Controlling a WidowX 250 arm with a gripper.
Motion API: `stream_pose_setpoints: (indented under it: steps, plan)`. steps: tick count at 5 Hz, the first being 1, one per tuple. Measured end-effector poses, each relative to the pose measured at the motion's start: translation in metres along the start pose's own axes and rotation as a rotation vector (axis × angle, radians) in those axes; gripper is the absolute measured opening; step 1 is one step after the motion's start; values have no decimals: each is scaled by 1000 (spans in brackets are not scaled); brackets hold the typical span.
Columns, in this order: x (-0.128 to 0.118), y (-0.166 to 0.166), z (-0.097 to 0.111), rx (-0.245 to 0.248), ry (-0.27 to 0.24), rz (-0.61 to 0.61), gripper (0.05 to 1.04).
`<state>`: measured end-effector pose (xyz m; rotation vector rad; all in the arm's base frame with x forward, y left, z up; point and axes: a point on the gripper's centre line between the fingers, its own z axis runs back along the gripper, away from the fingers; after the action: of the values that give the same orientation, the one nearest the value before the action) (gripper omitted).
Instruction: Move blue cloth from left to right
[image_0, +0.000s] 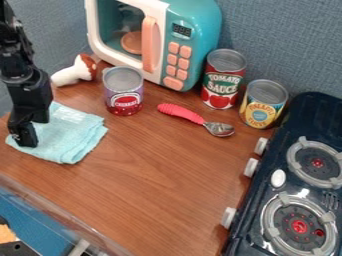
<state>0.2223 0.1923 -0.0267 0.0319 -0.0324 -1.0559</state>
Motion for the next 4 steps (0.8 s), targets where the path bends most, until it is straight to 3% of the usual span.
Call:
stream_pose_setpoints:
  steps: [2, 4]
  plan:
    - [23, 1, -4, 13, 15, -92, 999]
    - [78, -5, -6, 40, 7, -272, 1001]
